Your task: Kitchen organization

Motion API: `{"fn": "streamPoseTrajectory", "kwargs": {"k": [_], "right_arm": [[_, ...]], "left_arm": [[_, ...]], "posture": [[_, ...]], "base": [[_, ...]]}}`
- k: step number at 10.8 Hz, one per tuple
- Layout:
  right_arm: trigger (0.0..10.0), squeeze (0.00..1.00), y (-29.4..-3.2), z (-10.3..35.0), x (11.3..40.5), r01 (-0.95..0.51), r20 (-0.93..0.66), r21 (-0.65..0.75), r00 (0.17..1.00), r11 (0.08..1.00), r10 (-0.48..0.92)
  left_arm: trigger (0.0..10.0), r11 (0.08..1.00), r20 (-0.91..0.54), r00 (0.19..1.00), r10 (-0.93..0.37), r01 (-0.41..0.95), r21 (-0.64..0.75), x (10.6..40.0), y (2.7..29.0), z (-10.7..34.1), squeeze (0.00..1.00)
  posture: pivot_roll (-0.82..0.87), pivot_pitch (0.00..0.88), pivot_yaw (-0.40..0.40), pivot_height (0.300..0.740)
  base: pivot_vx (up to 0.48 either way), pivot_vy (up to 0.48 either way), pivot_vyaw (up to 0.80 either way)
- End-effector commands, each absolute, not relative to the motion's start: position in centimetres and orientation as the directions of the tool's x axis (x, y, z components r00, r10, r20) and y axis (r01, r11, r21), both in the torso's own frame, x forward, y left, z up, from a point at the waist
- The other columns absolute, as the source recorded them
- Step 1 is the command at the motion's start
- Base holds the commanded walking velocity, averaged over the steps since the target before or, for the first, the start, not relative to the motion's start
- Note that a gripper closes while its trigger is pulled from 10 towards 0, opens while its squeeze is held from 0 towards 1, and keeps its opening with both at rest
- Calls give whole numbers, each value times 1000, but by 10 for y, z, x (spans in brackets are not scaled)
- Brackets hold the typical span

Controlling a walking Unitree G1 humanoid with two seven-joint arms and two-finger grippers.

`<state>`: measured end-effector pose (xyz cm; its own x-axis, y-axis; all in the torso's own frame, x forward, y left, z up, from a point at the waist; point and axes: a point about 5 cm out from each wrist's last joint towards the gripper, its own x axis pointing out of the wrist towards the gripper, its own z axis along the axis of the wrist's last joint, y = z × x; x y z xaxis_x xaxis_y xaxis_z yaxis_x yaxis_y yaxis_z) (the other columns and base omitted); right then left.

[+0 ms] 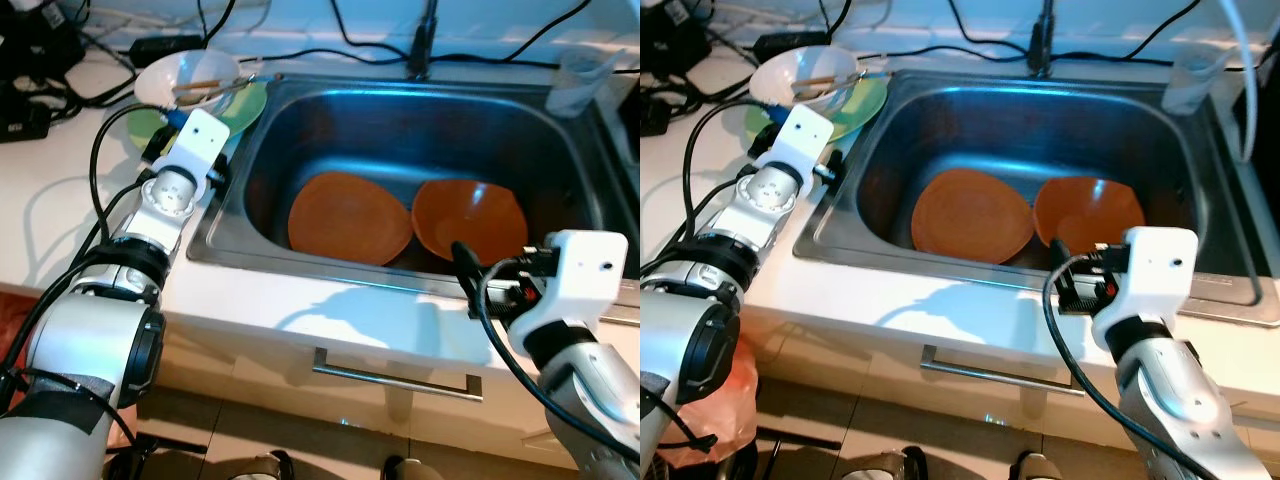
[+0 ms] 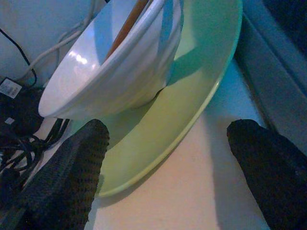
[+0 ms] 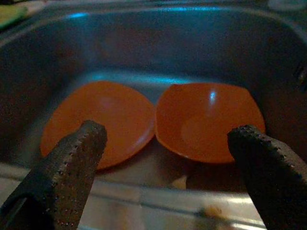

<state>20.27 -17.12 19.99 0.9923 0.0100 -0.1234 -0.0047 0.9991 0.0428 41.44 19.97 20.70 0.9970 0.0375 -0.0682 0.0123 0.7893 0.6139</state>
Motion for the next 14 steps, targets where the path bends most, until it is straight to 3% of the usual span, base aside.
{"fn": "streamPoseTrajectory", "kwargs": {"k": [1,6,10,11,14], "right_arm": [[10000,0,-171,203,198,5,-118,45,993,999,0],[10000,0,-172,203,192,26,-135,48,991,998,-19],[10000,0,-173,204,189,38,-144,50,989,998,-30],[10000,0,-173,204,188,39,-146,50,989,998,-31],[10000,0,-174,203,187,41,-152,51,988,998,-33]], "left_arm": [[10000,776,-142,990,16,78,626,412,192,190,0],[10000,745,-117,993,-26,97,660,418,174,203,0],[10000,769,-111,994,-5,75,635,420,175,211,0],[0,769,-113,994,-5,76,635,420,175,212,0],[0,772,-108,994,10,61,633,421,179,218,0]], "posture": [[-258,205,80,740],[-276,236,80,740],[-285,253,76,740],[-285,258,75,740],[-284,262,75,740]], "base": [[0,0,0],[0,0,0],[0,0,0],[0,0,0],[0,0,0]]}}
